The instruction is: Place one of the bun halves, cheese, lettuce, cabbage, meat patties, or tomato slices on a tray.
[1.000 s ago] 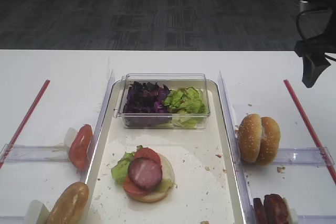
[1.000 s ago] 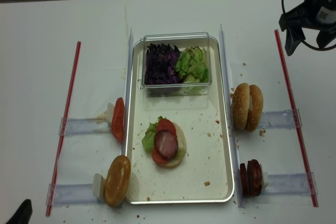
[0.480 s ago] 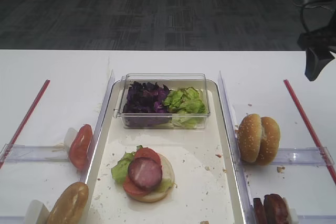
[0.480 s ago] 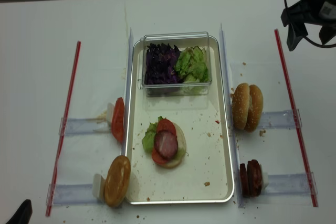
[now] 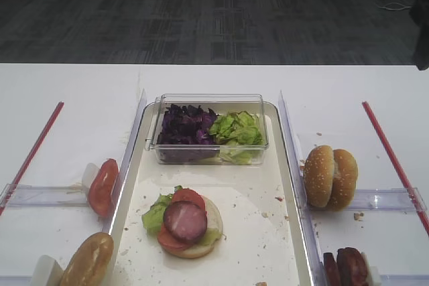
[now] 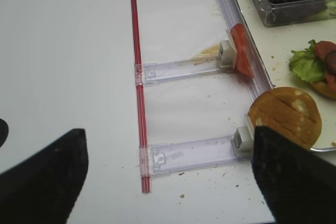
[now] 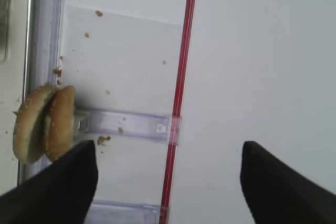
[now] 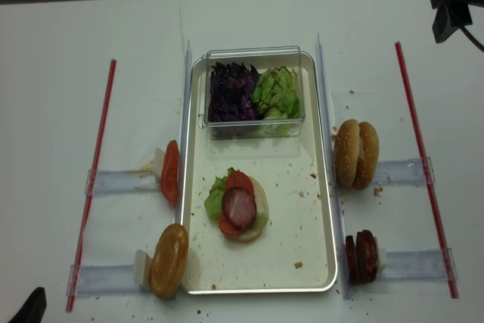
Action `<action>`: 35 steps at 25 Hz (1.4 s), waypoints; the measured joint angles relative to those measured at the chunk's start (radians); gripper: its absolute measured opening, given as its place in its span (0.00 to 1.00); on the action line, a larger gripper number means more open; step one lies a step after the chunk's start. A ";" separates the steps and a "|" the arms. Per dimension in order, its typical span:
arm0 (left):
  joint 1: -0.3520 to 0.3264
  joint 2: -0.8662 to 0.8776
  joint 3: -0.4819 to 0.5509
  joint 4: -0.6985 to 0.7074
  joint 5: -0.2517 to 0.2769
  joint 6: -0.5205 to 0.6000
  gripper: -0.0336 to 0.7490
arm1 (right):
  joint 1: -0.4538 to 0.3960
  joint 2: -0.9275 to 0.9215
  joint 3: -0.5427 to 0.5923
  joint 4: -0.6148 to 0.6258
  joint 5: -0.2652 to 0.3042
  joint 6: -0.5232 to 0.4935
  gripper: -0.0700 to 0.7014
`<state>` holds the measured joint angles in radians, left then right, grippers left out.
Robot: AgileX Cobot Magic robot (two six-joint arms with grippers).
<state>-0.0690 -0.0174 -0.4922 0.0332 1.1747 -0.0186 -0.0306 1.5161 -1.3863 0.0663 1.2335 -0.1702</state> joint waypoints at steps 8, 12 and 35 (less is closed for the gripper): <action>0.000 0.000 0.000 0.000 0.000 0.000 0.83 | 0.000 -0.218 0.189 0.002 0.004 0.000 0.86; 0.000 0.000 0.000 0.000 0.000 0.000 0.83 | 0.000 -0.368 0.294 0.004 0.006 0.004 0.86; 0.000 0.000 0.000 0.000 0.000 0.000 0.83 | 0.000 -1.206 0.829 0.004 -0.079 0.024 0.86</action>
<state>-0.0690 -0.0174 -0.4922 0.0332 1.1747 -0.0186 -0.0306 0.3096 -0.5577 0.0705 1.1545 -0.1464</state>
